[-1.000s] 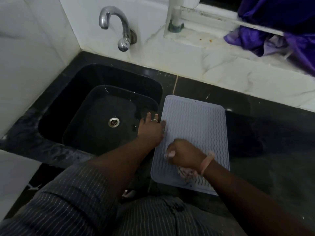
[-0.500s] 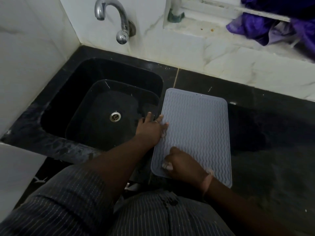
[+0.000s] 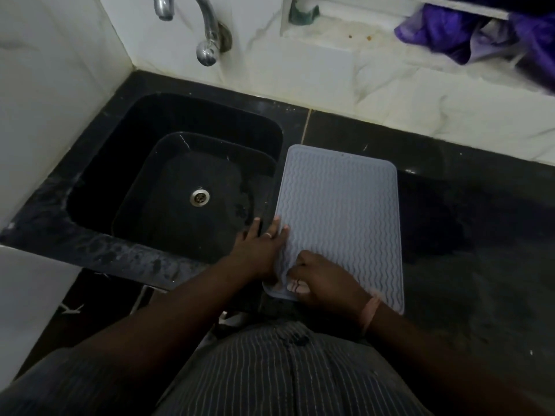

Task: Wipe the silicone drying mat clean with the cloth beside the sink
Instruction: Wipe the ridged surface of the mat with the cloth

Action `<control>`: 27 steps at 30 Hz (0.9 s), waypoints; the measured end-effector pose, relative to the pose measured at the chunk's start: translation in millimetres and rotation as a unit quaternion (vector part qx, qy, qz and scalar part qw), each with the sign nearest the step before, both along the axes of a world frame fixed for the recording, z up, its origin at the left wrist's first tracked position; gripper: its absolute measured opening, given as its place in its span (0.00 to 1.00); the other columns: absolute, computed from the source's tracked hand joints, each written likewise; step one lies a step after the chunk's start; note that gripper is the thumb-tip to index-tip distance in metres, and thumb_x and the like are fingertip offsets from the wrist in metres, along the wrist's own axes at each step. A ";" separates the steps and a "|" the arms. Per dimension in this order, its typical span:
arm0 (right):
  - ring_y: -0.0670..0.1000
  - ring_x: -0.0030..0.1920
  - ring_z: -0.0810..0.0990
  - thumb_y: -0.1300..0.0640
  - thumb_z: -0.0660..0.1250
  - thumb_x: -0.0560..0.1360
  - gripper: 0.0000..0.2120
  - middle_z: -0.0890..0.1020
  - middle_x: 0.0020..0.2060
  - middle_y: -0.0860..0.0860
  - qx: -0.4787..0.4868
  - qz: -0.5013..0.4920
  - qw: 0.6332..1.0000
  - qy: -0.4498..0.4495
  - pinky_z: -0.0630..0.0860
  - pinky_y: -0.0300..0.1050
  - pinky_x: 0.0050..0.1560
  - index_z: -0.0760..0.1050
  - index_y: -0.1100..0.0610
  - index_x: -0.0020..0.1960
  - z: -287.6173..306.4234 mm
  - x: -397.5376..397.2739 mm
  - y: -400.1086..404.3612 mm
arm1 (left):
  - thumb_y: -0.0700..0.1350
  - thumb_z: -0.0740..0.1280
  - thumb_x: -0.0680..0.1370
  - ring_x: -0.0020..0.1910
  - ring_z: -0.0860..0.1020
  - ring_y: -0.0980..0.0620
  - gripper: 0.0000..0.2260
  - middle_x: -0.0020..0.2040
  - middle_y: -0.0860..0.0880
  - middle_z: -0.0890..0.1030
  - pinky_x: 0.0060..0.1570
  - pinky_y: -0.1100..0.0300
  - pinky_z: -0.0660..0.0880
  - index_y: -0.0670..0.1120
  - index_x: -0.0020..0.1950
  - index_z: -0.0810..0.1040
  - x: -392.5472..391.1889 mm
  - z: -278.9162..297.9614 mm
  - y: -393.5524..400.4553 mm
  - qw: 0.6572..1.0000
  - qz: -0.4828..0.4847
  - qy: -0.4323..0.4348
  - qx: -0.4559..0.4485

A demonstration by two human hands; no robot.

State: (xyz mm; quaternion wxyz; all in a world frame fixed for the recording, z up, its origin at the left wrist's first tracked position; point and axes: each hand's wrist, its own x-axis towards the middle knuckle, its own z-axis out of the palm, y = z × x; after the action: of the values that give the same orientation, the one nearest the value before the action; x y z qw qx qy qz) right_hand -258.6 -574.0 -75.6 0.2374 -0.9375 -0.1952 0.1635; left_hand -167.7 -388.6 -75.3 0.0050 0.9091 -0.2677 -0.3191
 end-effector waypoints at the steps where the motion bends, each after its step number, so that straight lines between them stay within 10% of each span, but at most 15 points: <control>1: 0.52 0.49 0.77 0.50 0.70 0.74 0.13 0.76 0.52 0.51 -0.007 0.003 1.000 -0.012 0.78 0.53 0.48 0.81 0.51 0.57 -3.2 -2.0 1.8 | 0.61 0.78 0.68 0.80 0.39 0.34 0.58 0.83 0.50 0.37 0.76 0.34 0.49 0.55 0.83 0.38 0.5 -0.3 -0.2 1.000 -0.010 -0.002 0.006; 27: 0.54 0.45 0.78 0.52 0.67 0.78 0.10 0.77 0.49 0.55 -0.040 -0.045 0.997 -0.049 0.77 0.51 0.46 0.81 0.58 0.53 3.0 19.4 -1.9 | 0.63 0.78 0.66 0.81 0.42 0.34 0.61 0.83 0.48 0.38 0.77 0.34 0.50 0.54 0.83 0.37 -2.6 5.6 -4.6 0.998 -0.021 -0.033 0.045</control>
State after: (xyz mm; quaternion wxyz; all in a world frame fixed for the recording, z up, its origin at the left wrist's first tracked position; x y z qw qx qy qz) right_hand -239.2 -576.0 -72.7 0.1969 -0.9610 -0.1571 0.1143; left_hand -170.3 -393.3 -69.7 -0.0519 0.9124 -0.2723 -0.3012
